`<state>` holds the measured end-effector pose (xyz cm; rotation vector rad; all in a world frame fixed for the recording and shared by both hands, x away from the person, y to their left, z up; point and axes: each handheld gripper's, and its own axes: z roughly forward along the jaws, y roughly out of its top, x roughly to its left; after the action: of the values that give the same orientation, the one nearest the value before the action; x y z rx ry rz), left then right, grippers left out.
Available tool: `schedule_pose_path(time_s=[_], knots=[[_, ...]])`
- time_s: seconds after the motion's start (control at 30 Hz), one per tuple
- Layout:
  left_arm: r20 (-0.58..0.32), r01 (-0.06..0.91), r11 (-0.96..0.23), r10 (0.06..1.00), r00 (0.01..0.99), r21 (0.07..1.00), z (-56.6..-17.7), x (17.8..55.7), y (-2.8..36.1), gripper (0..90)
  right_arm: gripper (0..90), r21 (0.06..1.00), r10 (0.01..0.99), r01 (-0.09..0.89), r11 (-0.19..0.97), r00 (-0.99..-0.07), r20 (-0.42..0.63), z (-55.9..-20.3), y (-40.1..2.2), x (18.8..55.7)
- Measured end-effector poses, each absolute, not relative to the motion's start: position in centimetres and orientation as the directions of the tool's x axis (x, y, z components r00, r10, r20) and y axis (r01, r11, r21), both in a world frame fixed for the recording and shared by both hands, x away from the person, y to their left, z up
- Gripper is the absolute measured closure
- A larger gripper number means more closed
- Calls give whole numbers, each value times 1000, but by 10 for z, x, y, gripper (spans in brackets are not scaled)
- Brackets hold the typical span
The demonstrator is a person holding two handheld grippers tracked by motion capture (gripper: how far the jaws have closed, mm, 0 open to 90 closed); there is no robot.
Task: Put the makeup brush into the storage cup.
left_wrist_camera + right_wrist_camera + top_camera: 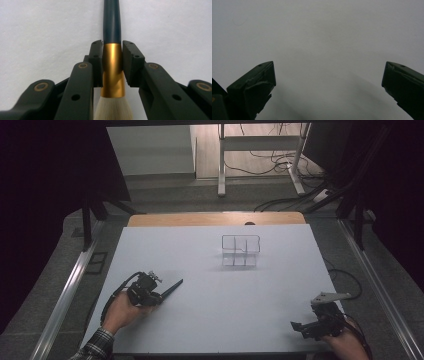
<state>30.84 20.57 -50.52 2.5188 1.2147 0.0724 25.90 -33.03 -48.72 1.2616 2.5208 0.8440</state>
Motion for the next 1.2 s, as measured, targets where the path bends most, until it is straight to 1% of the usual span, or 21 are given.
schedule_pose_path(time_s=[0.2, 0.53, 0.73, 0.87, 1.07, 1.2], knots=[[-109, 750, -556, 773, 625, 358, -502, 307, 206, 722, 0, 571, 782, 669, 477, -619, 73, -487, -330, 259], [-105, 719, -580, 746, 657, 383, -498, 304, 200, 723, 0, 569, 782, 670, 477, -619, 74, -488, -330, 259], [-105, 695, -577, 732, 673, 428, -491, 301, 198, 723, 0, 568, 782, 671, 476, -618, 75, -488, -330, 259], [-127, 682, -582, 713, 690, 443, -489, 300, 196, 723, 0, 568, 783, 672, 476, -618, 75, -488, -330, 259], [-101, 645, -575, 702, 705, 504, -483, 296, 191, 723, 0, 568, 783, 672, 476, -618, 75, -488, -330, 259], [-111, 635, -573, 691, 714, 518, -479, 295, 190, 722, 0, 568, 784, 671, 476, -617, 73, -488, -330, 259]])
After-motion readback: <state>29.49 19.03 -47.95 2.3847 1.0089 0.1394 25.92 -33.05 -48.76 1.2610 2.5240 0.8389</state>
